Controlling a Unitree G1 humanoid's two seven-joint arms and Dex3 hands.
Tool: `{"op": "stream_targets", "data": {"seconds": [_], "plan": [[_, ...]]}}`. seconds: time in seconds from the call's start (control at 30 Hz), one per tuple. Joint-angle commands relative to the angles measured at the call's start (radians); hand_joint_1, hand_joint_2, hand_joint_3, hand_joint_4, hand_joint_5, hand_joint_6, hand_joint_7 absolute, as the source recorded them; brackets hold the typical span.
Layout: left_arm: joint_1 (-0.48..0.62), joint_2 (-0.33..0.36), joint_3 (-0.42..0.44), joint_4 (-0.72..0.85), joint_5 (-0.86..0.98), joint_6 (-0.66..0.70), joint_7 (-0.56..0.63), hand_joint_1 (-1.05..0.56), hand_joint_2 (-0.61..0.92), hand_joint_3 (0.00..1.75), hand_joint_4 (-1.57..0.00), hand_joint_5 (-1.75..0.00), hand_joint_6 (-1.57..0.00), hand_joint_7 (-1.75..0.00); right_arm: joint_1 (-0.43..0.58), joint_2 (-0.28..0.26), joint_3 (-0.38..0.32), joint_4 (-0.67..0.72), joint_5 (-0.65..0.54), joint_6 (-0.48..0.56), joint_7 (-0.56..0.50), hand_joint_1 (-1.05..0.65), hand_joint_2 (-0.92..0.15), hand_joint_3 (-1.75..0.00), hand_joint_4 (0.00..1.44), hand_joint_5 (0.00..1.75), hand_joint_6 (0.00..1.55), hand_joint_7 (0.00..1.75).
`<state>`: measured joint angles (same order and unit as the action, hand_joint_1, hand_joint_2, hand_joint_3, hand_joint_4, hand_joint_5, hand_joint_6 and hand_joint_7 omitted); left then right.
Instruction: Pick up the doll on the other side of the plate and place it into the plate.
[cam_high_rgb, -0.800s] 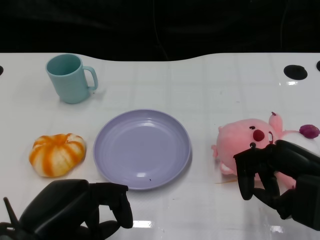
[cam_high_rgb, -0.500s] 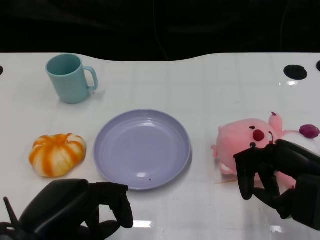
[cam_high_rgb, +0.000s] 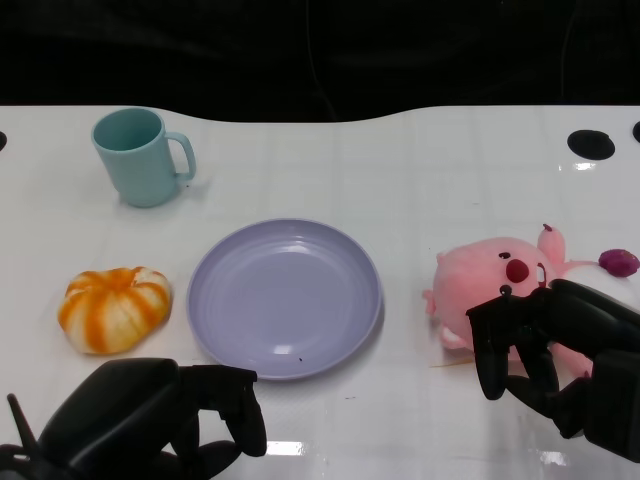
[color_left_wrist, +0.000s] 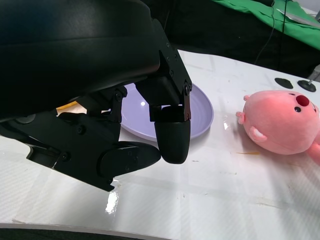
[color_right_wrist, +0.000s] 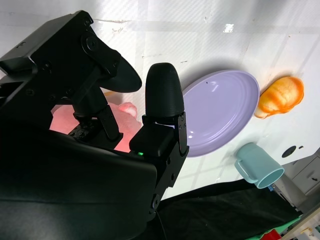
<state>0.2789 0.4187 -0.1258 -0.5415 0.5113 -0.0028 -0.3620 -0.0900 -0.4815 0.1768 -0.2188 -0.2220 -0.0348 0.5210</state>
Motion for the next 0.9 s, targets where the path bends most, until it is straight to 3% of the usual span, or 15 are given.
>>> {"op": "stream_targets", "data": {"seconds": [0.03, 0.1, 0.23, 0.3, 0.47, 0.57, 0.63, 0.77, 0.9], "plan": [[0.001, 0.013, 0.006, -0.001, -0.006, -0.002, -0.003, -0.19, 0.71, 0.67, -0.71, -1.42, -0.77, -1.08, -0.016, -0.004, -0.013, -0.01, 0.011, 0.026, 0.003, -0.01, -0.37, -1.32, 0.85, 1.75, 0.79, 1.4], [0.0, 0.013, 0.006, -0.001, -0.007, -0.001, -0.004, -0.19, 0.72, 0.67, -0.71, -1.42, -0.77, -1.08, -0.019, -0.002, -0.017, -0.015, 0.021, 0.038, 0.006, -0.01, -0.41, -1.25, 0.82, 1.67, 0.81, 1.2], [0.0, 0.014, 0.008, -0.001, -0.01, 0.003, -0.008, -0.19, 0.72, 0.67, -0.71, -1.43, -0.77, -1.09, -0.018, 0.02, -0.029, -0.009, 0.05, 0.03, -0.013, -0.05, -0.52, -0.92, 0.82, 1.21, 0.9, 0.72], [-0.001, 0.015, 0.008, 0.002, -0.011, 0.001, -0.007, -0.18, 0.72, 0.67, -0.71, -1.43, -0.76, -1.09, -0.019, 0.036, -0.037, 0.001, 0.067, 0.008, -0.028, -0.06, -0.54, -0.83, 0.82, 1.07, 0.9, 0.59], [-0.001, 0.017, 0.009, 0.005, -0.011, -0.005, -0.005, -0.17, 0.71, 0.67, -0.71, -1.44, -0.77, -1.09, -0.024, 0.047, -0.049, -0.011, 0.068, -0.002, -0.049, -0.18, -0.71, -0.42, 0.68, 0.77, 0.84, 0.22], [-0.001, 0.018, 0.009, 0.005, -0.01, -0.005, -0.005, -0.17, 0.72, 0.67, -0.71, -1.44, -0.77, -1.09, -0.029, 0.047, -0.056, -0.016, 0.054, -0.019, -0.065, -0.23, -0.84, -0.18, 0.63, 0.6, 0.78, 0.09], [-0.001, 0.018, 0.009, 0.004, -0.007, -0.004, -0.004, -0.17, 0.71, 0.67, -0.71, -1.43, -0.77, -1.09, -0.034, 0.036, -0.056, -0.016, 0.011, -0.047, -0.092, -0.36, -0.89, -0.09, 0.55, 0.49, 0.69, 0.02], [0.0, 0.017, 0.007, 0.003, -0.007, -0.004, -0.004, -0.16, 0.71, 0.68, -0.71, -1.43, -0.77, -1.08, -0.048, 0.004, -0.056, -0.032, -0.058, -0.038, -0.094, -0.56, -0.92, -0.05, 0.37, 0.38, 0.47, 0.0], [-0.001, 0.014, 0.004, -0.001, -0.005, 0.003, -0.006, -0.17, 0.71, 0.68, -0.71, -1.42, -0.77, -1.08, -0.059, -0.022, -0.061, -0.05, -0.085, -0.013, -0.077, -0.62, -0.92, -0.03, 0.24, 0.33, 0.33, 0.0]]}}
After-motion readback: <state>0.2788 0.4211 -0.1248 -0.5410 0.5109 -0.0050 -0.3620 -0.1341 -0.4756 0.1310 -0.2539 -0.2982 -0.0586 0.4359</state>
